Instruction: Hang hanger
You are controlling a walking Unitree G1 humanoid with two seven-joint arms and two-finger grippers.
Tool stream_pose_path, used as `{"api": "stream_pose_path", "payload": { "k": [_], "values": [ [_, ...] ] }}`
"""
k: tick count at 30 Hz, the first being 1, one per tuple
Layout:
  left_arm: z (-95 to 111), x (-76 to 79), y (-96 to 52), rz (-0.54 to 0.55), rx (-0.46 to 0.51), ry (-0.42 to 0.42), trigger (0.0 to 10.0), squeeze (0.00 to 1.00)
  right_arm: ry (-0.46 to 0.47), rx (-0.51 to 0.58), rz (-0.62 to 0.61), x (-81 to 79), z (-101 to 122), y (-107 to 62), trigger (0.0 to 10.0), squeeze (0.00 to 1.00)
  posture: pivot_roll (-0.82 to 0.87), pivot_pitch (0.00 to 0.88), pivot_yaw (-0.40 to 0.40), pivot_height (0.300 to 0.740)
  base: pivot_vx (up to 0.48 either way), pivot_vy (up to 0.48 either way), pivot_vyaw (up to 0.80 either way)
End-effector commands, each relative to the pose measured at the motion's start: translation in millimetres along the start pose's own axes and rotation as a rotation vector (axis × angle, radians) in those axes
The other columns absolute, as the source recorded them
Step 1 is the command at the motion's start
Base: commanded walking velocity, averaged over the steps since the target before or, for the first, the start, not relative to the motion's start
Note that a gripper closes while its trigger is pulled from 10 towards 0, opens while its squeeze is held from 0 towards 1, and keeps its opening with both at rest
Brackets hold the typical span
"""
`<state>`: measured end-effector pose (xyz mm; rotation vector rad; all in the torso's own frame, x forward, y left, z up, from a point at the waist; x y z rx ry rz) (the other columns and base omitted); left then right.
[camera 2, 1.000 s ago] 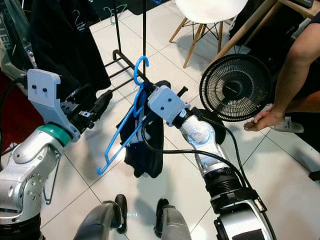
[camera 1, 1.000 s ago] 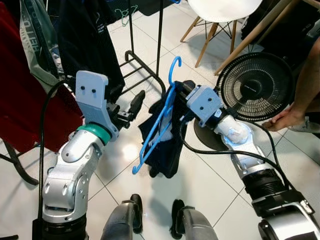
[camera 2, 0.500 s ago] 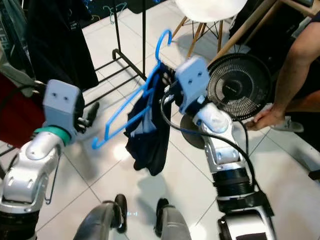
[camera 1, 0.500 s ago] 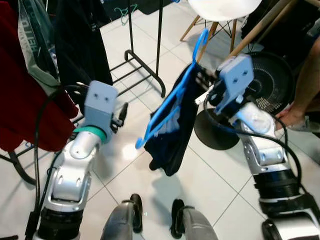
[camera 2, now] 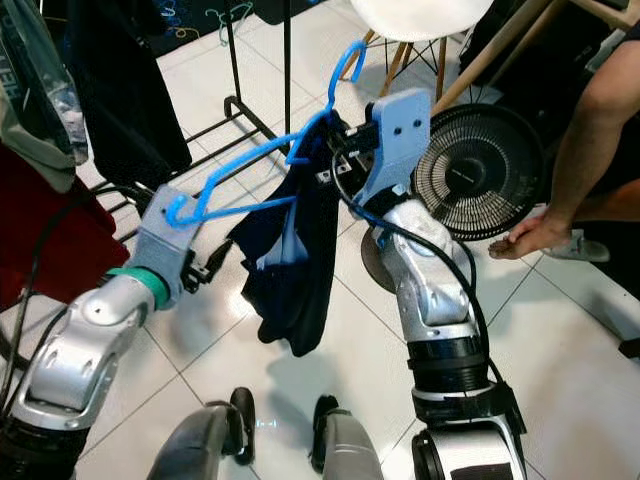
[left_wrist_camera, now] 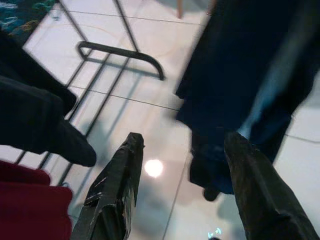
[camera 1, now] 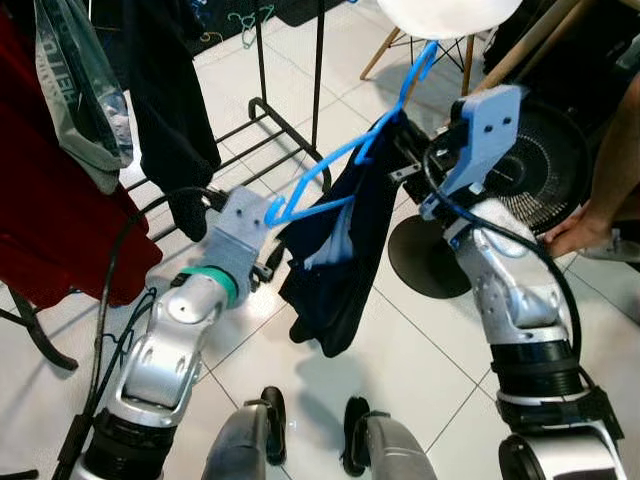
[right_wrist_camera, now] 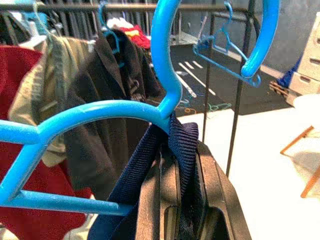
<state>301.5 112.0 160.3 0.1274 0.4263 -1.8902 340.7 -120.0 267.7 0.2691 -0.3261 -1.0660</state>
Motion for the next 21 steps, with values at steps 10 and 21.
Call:
{"api": "stream_pose_path", "payload": {
  "k": [10,21],
  "values": [
    [-11.4,7.4,6.7,-0.040,-0.002,0.087,10.0,0.00,-0.201,-0.091,0.280,2.4,17.6,-17.5,0.0,0.00,-0.02,0.197,0.037,0.740,0.000,0.000,0.00],
    [-12.8,-4.5,7.5,0.057,0.009,0.070,10.0,0.00,-0.188,-0.132,0.263,5.1,15.4,-24.6,0.0,0.00,-0.02,0.195,0.046,0.740,0.000,0.000,0.00]
  ]
}}
Point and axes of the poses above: a point about 5 cm out from each wrist's last joint towards the gripper, its own y axis pointing out of the wrist towards the gripper, its own z axis along the axis of the wrist's last joint, x = y × z, the point moved 1 cm from there along y, pointing out of the wrist towards the gripper, and after that the axes turned 3 degrees about -y, right-handed, at the moved point
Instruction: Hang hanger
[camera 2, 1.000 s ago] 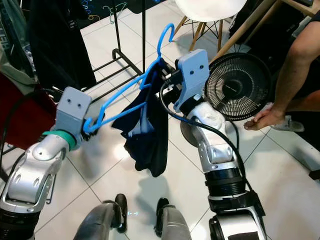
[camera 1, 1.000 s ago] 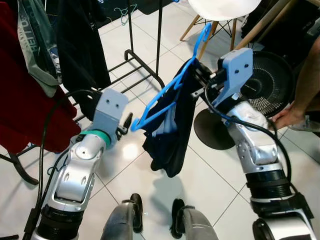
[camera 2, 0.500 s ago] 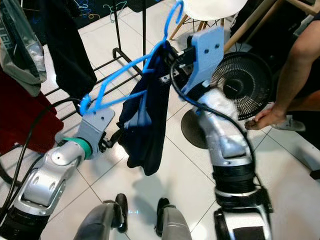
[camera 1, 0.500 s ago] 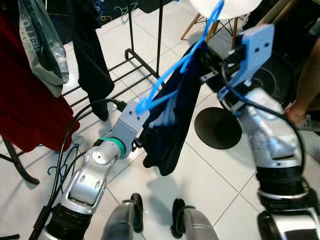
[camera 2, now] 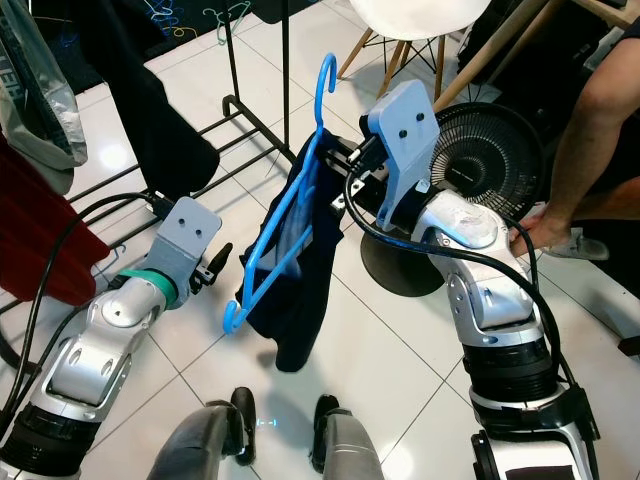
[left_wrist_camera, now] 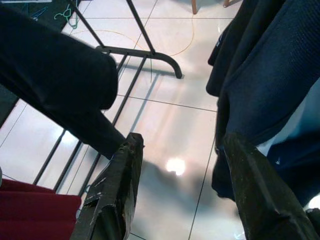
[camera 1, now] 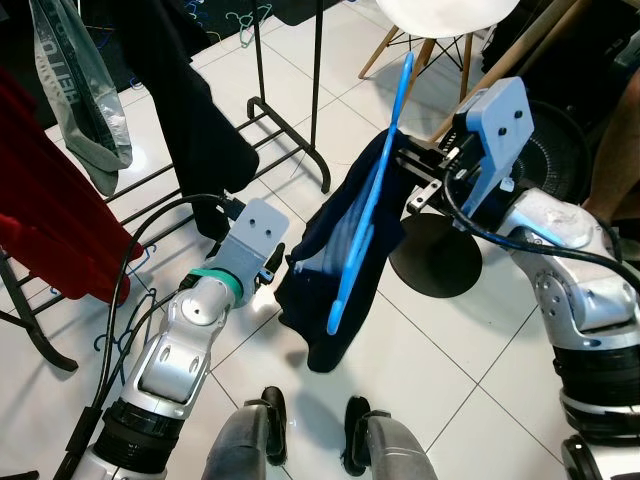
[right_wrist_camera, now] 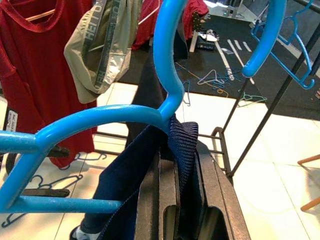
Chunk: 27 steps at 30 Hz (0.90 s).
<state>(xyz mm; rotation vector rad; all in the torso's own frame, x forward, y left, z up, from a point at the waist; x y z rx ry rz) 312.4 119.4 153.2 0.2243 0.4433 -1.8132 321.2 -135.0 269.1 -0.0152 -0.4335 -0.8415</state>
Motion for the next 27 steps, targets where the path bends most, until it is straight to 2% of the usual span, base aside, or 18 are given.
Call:
{"api": "stream_pose_path", "payload": {
  "k": [1,4,7,8,9,11,12,15,16,17,19,21,23,27],
  "values": [
    [-4.6,4.1,-2.3,-0.026,-0.012,-0.002,10.0,0.00,-0.002,0.021,-0.013,0.5,5.1,-3.4,0.0,0.00,-0.02,0.195,0.046,0.740,0.000,0.000,0.00],
    [-3.9,5.9,-7.4,-0.059,-0.002,-0.009,10.0,0.00,0.000,0.040,-0.064,8.0,10.3,-2.9,0.0,0.00,-0.01,0.193,0.051,0.740,0.000,0.000,0.00],
    [1.5,-7.2,-6.7,0.045,0.041,-0.088,10.0,0.00,0.010,0.038,-0.108,12.8,6.6,-2.9,0.0,0.00,-0.01,0.192,0.044,0.740,0.000,0.000,0.00],
    [4.3,-11.3,-7.2,0.077,0.066,-0.118,10.0,0.00,0.024,0.038,-0.126,12.3,2.4,-3.2,3.1,0.00,-0.01,0.192,0.044,0.740,0.000,0.000,0.00],
    [7.0,-13.4,-8.5,0.091,0.091,-0.145,10.0,0.00,0.047,0.042,-0.154,11.5,-2.1,-3.7,10.0,0.00,-0.01,0.192,0.044,0.740,0.000,0.000,0.00],
    [12.0,-14.9,-12.0,0.097,0.132,-0.191,10.0,0.00,0.111,0.053,-0.216,9.7,-10.7,-4.1,10.0,0.00,0.00,0.192,0.044,0.740,0.000,0.000,0.00],
    [12.0,-14.9,-12.0,0.097,0.132,-0.191,10.0,0.00,0.111,0.053,-0.216,9.7,-10.7,-4.1,10.0,0.00,0.00,0.192,0.044,0.740,0.000,0.000,0.00],
    [19.0,-17.3,-20.9,0.085,0.191,-0.261,10.0,0.00,0.291,0.034,-0.328,0.8,-33.6,-4.1,10.0,0.00,0.00,0.190,0.047,0.740,0.000,0.000,0.00],
    [19.0,-17.3,-20.9,0.085,0.191,-0.261,10.0,0.00,0.291,0.034,-0.328,0.8,-33.6,-4.1,10.0,0.00,0.00,0.190,0.047,0.740,0.000,0.000,0.00],
    [21.0,-19.6,-25.8,0.076,0.215,-0.276,10.0,0.00,0.366,0.014,-0.368,-4.6,-45.5,-5.0,10.0,0.00,0.00,0.182,0.051,0.740,0.000,0.000,0.00],
    [21.0,-19.6,-25.8,0.076,0.215,-0.276,10.0,0.00,0.366,0.014,-0.368,-4.6,-45.5,-5.0,10.0,0.00,0.00,0.182,0.051,0.740,0.000,0.000,0.00],
    [22.8,-25.5,-36.5,0.069,0.255,-0.267,10.0,0.00,0.418,-0.013,-0.436,-12.1,-62.3,-10.9,10.0,0.00,0.00,0.165,0.055,0.740,0.000,0.000,0.00],
    [23.6,-27.5,-41.4,0.067,0.269,-0.251,10.0,0.00,0.417,-0.015,-0.458,-14.0,-65.9,-14.6,10.0,0.00,0.00,0.159,0.055,0.740,0.000,0.000,0.00],
    [21.3,-23.0,-49.2,0.047,0.282,-0.189,10.0,0.00,0.345,-0.009,-0.484,-14.8,-65.2,-21.0,10.0,0.00,0.00,0.137,0.056,0.740,0.000,0.000,0.00]
  ]
}}
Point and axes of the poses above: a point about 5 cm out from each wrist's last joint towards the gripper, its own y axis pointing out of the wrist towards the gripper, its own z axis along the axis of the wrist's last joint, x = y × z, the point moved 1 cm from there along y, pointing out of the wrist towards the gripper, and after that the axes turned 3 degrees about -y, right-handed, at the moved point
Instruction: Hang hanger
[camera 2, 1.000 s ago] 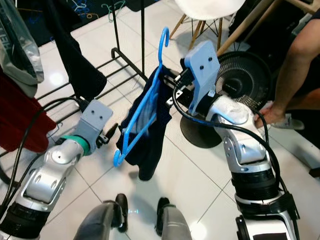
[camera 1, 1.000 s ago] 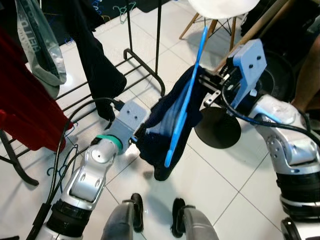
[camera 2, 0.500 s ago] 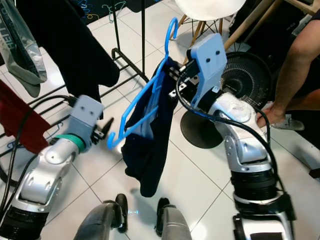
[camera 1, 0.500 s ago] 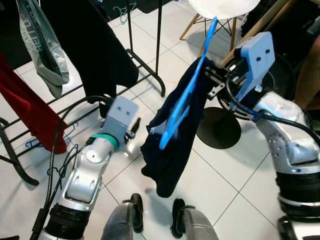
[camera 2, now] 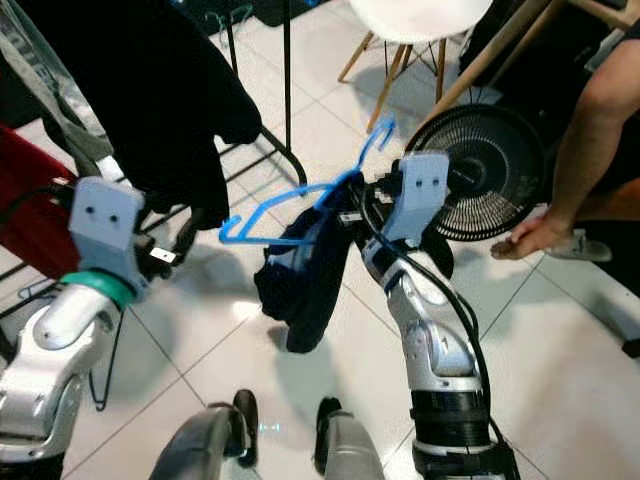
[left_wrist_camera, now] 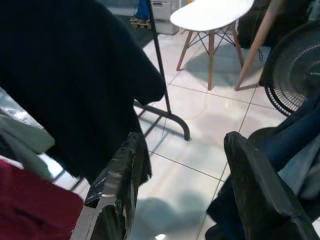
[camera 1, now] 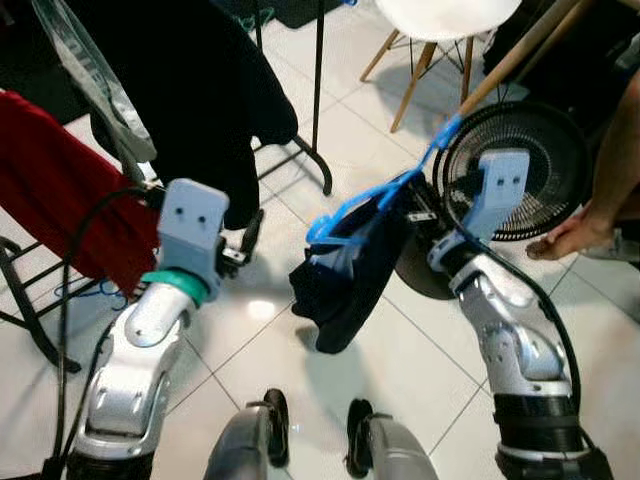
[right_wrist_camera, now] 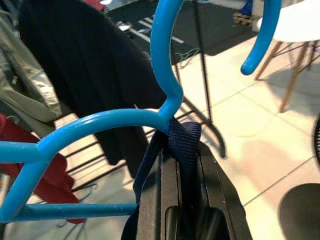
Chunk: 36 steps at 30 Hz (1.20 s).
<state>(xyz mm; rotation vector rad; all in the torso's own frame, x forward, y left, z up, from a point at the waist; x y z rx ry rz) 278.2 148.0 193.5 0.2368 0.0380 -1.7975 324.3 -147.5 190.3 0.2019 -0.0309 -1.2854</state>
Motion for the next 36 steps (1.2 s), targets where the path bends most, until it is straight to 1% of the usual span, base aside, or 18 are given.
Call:
{"api": "stream_pose_path", "payload": {
  "k": [1,4,8,11,15,19,22,31,36],
  "values": [
    [-1.7,7.1,-3.5,-0.031,0.004,0.013,10.0,0.00,-0.038,0.063,-0.007,0.9,11.0,-1.9,10.0,0.00,0.00,0.137,0.056,0.740,0.000,0.000,0.00],
    [-5.8,10.7,-3.6,-0.037,-0.003,0.015,10.0,0.00,-0.071,0.082,0.001,-1.3,13.5,-2.2,10.0,0.00,0.00,0.131,0.054,0.740,0.000,0.000,0.00],
    [-10.3,10.7,1.2,-0.020,-0.014,0.018,10.0,0.00,-0.109,0.117,0.004,-4.4,20.4,0.8,10.0,0.00,0.00,0.129,0.052,0.740,0.000,0.000,0.65],
    [-10.6,10.3,1.7,-0.020,-0.015,0.018,10.0,0.00,-0.111,0.123,0.003,-5.2,21.6,1.6,10.0,0.00,0.00,0.129,0.052,0.740,0.000,0.000,0.64],
    [-11.9,5.8,2.7,-0.007,-0.045,0.000,10.0,0.00,-0.116,0.139,0.009,-9.5,22.8,5.9,10.0,0.00,0.01,0.130,0.060,0.740,0.000,0.000,0.65],
    [-12.0,4.7,3.0,-0.006,-0.048,0.000,10.0,0.00,-0.113,0.145,0.009,-10.8,23.0,7.4,10.0,0.00,0.01,0.130,0.063,0.740,0.000,0.000,0.65],
    [-11.3,2.6,6.6,-0.007,-0.046,0.018,10.0,0.00,-0.106,0.160,0.021,-17.6,22.3,13.2,10.0,0.00,0.01,0.132,0.069,0.740,0.000,0.000,0.65],
    [-7.1,4.9,8.6,-0.022,-0.037,0.030,10.0,0.00,-0.104,0.149,0.006,-13.6,17.5,13.4,10.0,0.00,0.03,0.143,0.076,0.740,0.000,0.000,0.67],
    [-3.9,6.9,8.3,-0.040,-0.034,0.031,10.0,0.00,-0.101,0.147,0.012,-15.9,16.5,14.0,10.0,0.00,0.04,0.158,0.079,0.740,0.000,0.000,0.68]
  ]
}}
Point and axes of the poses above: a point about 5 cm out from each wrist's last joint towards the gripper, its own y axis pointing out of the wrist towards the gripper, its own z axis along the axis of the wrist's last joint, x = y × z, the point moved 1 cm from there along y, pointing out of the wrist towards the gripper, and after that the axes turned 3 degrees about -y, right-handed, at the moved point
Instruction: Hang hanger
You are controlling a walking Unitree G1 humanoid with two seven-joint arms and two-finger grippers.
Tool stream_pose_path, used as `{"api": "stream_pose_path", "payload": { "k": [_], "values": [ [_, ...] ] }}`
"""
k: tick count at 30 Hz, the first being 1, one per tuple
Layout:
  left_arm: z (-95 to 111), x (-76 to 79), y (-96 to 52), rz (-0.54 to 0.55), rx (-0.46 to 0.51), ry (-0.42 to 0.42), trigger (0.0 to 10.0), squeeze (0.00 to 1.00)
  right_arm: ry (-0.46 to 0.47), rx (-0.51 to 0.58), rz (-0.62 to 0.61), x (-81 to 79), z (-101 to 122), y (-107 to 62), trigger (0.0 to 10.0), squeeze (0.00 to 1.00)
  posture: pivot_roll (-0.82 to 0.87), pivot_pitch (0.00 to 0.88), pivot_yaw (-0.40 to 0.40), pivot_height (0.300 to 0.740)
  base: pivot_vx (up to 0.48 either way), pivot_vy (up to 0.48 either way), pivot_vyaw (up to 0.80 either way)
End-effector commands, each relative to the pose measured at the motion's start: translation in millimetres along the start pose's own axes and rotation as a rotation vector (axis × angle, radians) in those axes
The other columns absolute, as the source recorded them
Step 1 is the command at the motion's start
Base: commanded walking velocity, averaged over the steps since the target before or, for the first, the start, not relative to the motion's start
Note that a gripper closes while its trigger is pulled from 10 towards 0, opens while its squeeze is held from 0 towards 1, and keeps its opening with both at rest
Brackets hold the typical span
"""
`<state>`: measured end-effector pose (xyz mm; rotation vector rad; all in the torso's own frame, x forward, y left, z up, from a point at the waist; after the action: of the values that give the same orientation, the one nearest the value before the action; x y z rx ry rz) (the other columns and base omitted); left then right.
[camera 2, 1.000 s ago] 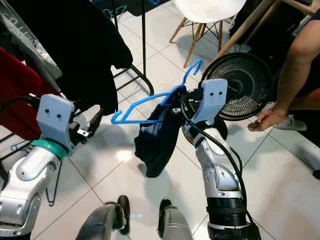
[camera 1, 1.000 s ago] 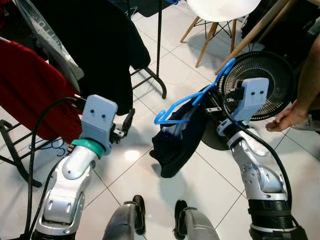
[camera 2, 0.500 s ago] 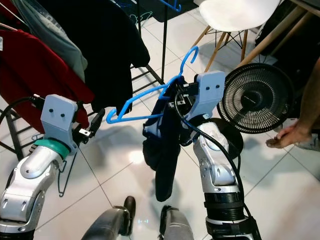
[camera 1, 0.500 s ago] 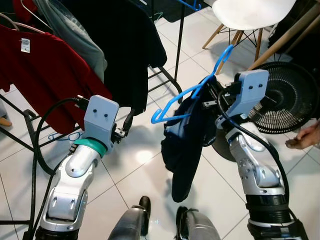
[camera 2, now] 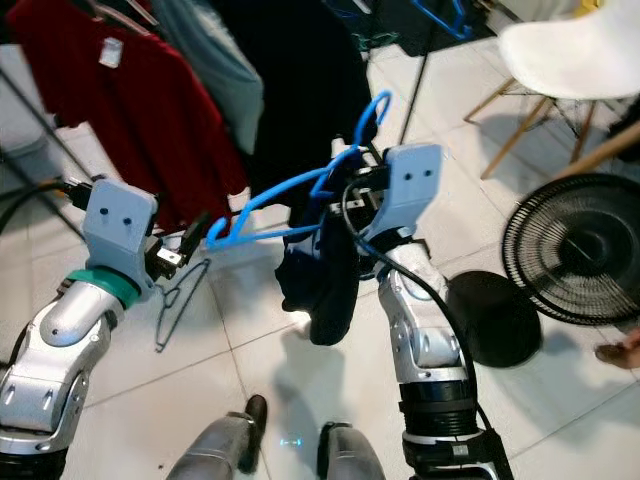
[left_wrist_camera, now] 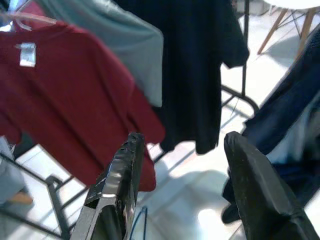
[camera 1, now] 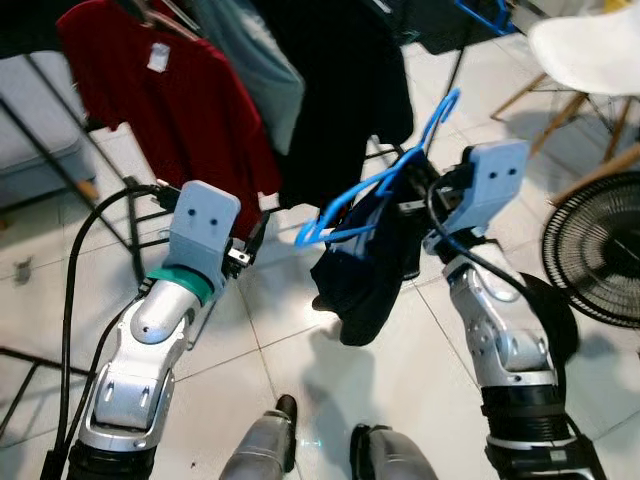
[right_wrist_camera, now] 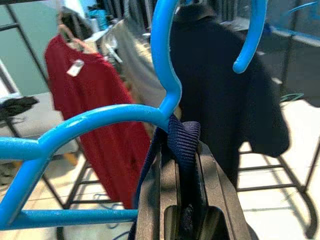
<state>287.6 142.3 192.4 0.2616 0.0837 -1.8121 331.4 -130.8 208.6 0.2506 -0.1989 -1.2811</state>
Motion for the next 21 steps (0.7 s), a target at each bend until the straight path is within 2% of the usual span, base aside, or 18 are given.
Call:
{"api": "stream_pose_path", "payload": {
  "k": [1,5,11,21],
  "values": [
    [-1.9,4.0,-2.0,-0.025,-0.018,-0.009,10.0,0.00,-0.005,0.017,0.000,-0.7,1.7,0.2,10.0,0.00,0.04,0.158,0.079,0.740,0.000,0.000,0.68],
    [-2.5,5.2,-2.6,-0.035,-0.025,-0.013,10.0,0.00,-0.013,0.024,0.010,-2.5,3.8,1.7,10.0,0.00,0.04,0.160,0.079,0.740,0.000,0.000,0.68],
    [-15.2,2.1,-4.5,-0.015,-0.089,-0.024,10.0,0.00,-0.136,0.081,0.151,-8.9,34.5,17.2,10.0,0.00,0.02,0.169,0.078,0.740,0.000,0.000,0.68],
    [-16.8,1.6,-4.4,-0.011,-0.097,-0.017,10.0,0.00,-0.183,0.066,0.217,-10.5,38.9,20.3,10.0,0.00,0.02,0.174,0.075,0.740,0.000,0.000,0.68]
  ]
}}
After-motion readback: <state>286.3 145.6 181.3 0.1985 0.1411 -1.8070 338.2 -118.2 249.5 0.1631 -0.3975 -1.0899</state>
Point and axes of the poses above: a point about 5 cm out from each wrist's last joint towards the gripper, its own y axis pointing out of the wrist towards the gripper, its own z axis along the axis of the wrist's last joint, x = y × z, the point moved 1 cm from there along y, pointing out of the wrist towards the gripper, and after that the axes turned 3 degrees about -y, right-handed, at the moved point
